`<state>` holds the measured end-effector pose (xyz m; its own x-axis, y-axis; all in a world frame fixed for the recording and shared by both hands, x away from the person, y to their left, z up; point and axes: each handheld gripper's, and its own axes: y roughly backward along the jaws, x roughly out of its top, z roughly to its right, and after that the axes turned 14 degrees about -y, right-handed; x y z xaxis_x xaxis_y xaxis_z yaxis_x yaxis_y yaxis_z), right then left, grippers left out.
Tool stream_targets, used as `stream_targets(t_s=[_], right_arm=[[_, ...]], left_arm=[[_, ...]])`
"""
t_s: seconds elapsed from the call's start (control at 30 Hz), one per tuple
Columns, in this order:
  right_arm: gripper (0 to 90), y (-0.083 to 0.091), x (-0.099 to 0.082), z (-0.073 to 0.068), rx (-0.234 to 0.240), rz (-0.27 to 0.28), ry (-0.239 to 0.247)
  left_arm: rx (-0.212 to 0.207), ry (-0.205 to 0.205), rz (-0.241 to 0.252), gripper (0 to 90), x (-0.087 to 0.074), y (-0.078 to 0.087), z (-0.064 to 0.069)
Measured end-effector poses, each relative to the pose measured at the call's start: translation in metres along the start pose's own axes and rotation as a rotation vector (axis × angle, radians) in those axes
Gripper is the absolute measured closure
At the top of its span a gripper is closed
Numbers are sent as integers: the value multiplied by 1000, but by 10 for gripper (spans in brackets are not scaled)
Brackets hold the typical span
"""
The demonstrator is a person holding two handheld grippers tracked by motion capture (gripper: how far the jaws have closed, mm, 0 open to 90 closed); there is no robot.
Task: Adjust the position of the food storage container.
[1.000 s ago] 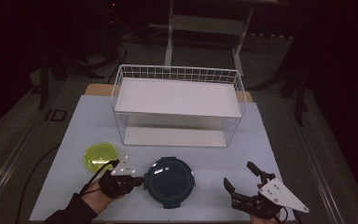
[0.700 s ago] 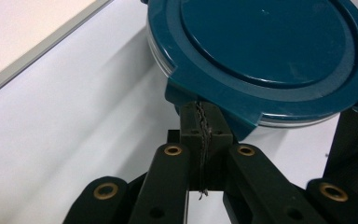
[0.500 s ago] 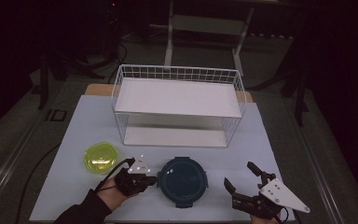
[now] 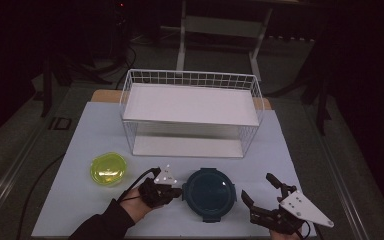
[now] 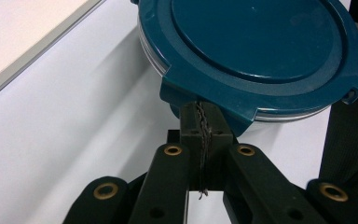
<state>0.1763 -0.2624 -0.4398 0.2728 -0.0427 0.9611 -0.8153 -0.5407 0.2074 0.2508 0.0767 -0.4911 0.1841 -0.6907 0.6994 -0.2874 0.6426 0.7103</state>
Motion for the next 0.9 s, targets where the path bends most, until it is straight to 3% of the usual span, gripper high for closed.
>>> stream_targets(t_s=[0.1,0.33,0.77,0.9], right_arm=[[106,-1,0,0,-23,-6,5],[106,-2,-1,1,-25,-15,10],[106,-1,-1,-1,-29,-4,19],[106,-1,-1,0,-35,2,29]], left_arm=[[-5,0,1,882,3,-4,-1],[-6,-19,-6,882,12,-11,-2],[-29,-16,11,882,18,-18,0],[-27,-13,40,721,20,-11,0]])
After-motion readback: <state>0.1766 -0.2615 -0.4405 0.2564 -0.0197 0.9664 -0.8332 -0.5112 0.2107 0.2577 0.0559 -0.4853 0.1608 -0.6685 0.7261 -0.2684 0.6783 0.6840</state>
